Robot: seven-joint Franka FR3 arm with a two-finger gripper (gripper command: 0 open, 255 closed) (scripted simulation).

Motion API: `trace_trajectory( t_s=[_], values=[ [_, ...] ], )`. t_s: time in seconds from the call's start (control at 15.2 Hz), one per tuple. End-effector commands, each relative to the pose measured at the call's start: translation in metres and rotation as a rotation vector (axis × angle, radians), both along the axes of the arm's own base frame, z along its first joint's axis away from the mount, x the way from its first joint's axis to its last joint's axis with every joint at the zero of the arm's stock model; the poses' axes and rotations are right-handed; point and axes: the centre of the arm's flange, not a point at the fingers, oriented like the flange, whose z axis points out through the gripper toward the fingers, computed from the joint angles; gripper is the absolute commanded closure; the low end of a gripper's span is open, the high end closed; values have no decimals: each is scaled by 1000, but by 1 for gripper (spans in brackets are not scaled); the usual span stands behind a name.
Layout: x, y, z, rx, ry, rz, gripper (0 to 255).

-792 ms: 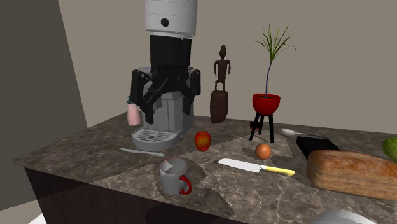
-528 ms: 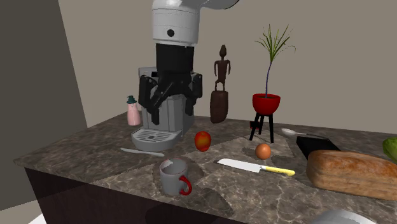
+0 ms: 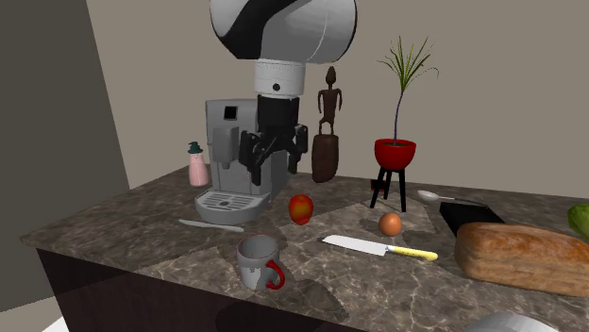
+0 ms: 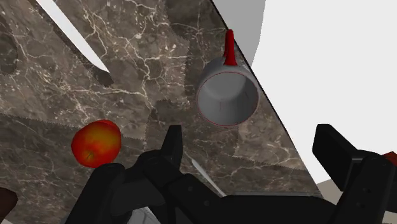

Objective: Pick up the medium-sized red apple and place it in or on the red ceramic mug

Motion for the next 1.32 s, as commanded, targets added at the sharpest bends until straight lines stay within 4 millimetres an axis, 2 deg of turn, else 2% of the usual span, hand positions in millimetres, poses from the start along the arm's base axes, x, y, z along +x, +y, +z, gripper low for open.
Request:
trace_trajectory(
  t_s=[0.0, 1.25],
  values=[
    [15, -18, -10, -4, 3, 3, 0],
    [165, -195, -108, -29, 39, 27, 0]
  ],
)
